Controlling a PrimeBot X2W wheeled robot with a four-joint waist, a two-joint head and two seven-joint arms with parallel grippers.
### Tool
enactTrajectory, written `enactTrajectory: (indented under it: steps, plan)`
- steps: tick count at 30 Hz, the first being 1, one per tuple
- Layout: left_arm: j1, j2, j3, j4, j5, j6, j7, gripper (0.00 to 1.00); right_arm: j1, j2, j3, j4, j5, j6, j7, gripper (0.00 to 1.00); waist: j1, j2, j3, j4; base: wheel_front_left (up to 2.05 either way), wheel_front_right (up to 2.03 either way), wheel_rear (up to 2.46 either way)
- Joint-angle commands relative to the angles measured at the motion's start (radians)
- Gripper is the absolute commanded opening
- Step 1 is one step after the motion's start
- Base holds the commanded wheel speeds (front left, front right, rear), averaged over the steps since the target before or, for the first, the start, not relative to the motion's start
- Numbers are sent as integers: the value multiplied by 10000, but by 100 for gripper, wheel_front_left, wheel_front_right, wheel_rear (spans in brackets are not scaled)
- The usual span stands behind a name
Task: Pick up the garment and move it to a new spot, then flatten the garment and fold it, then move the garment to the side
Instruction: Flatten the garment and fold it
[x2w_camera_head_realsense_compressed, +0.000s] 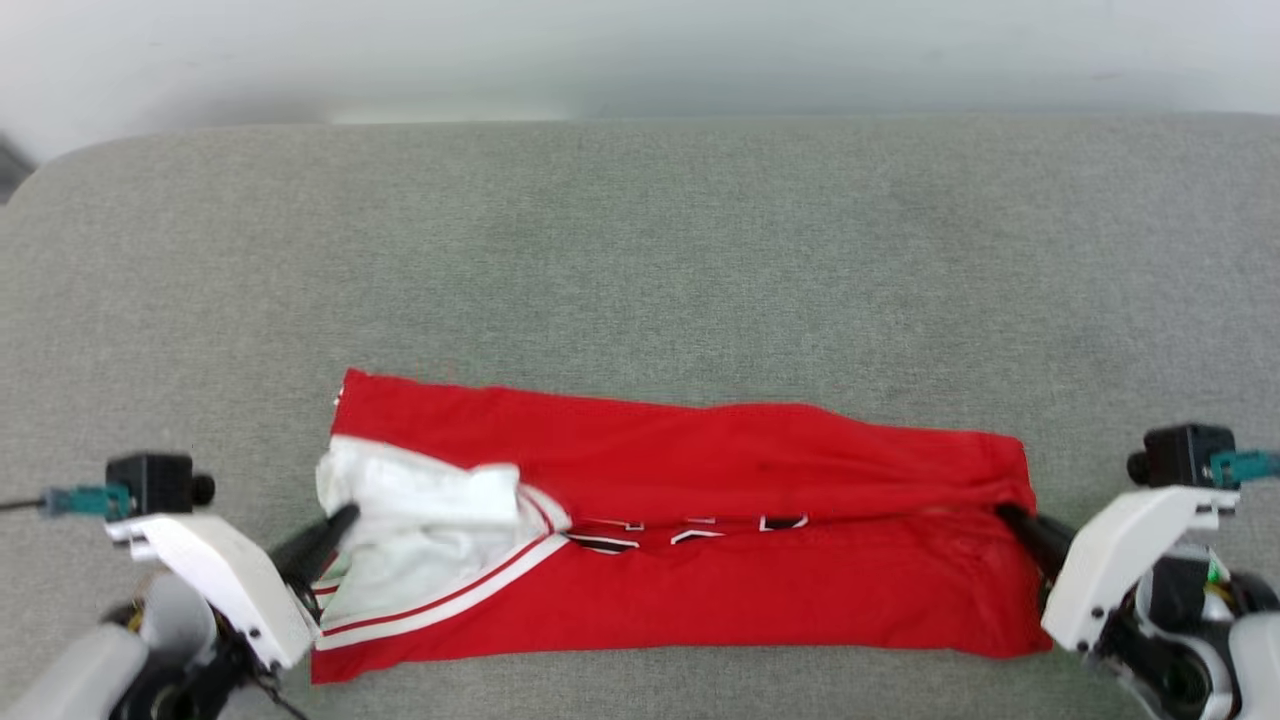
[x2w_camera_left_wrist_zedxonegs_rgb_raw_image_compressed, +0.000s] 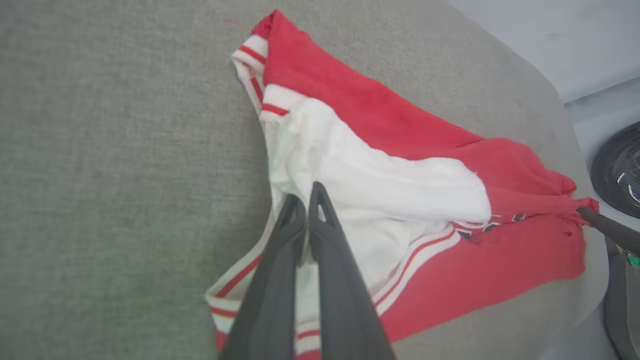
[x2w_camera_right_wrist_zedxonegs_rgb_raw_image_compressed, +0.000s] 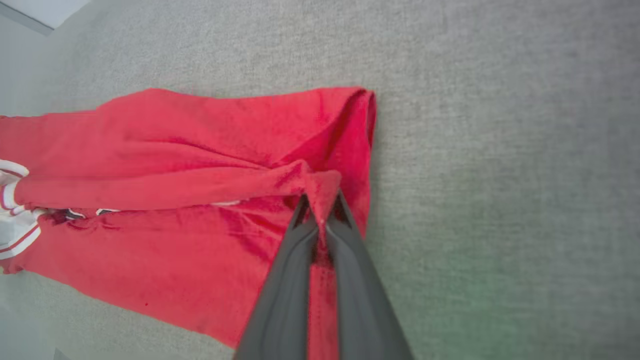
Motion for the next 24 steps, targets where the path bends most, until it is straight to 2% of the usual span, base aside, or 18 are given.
enactTrajectory:
  steps: [1, 2, 3, 4, 5, 6, 7, 8, 11, 16, 24]
  plan:
    - [337, -118, -58, -37, -203, 82, 22, 0, 362, 169, -188, -113, -28, -2, -67, 0, 2, 0, -55, 55, 0, 0, 0]
    - [504, -202, -82, -75, -319, 117, 46, 0, 567, 240, -302, -149, -48, 0, -81, 11, 2, 0, -52, 57, 0, 0, 0]
    - [648, -224, -129, -90, -387, 160, 91, 0, 760, 310, -408, -184, -109, -2, -110, 35, 2, 0, -48, 66, 0, 0, 0]
    - [785, -258, -131, -60, -465, 210, 75, 0, 940, 422, -500, -187, -114, -2, -112, 89, 2, 0, -47, 74, 0, 0, 0]
    - [892, -284, -141, -22, -475, 273, 28, 0, 1090, 504, -567, -218, -165, 0, -161, 100, 2, 0, -43, 75, 0, 0, 0]
    - [963, -356, -144, 17, -442, 339, -63, 32, 1213, 574, -599, -242, -223, -2, -231, 100, 2, 0, -33, 78, 0, 0, 0]
    - [1037, -463, -153, 26, -432, 352, -153, 82, 1332, 685, -654, -269, -219, -3, -324, 100, 2, 0, -26, 75, 0, 0, 0]
    - [1106, -520, -177, 30, -388, 375, -257, 100, 1437, 723, -675, -300, -308, -3, -419, 100, 2, 0, -27, 55, 0, 0, 0]
    - [1279, -568, -149, 25, -132, 455, -770, 100, 1642, 878, -716, -534, -387, -5, -839, 100, 2, 0, -78, -14, 0, 0, 0]
    - [1591, -573, -2, -297, 458, 1075, -1787, 100, 1938, 781, -722, -1399, -480, -2, -1254, 100, 2, 0, -392, -65, 0, 0, 0]
    - [1624, -489, -46, -1760, 2075, 2291, -3242, 100, 1937, 394, -1435, -2425, -748, -2, -199, 100, 2, 0, -926, 60, 0, 0, 0]
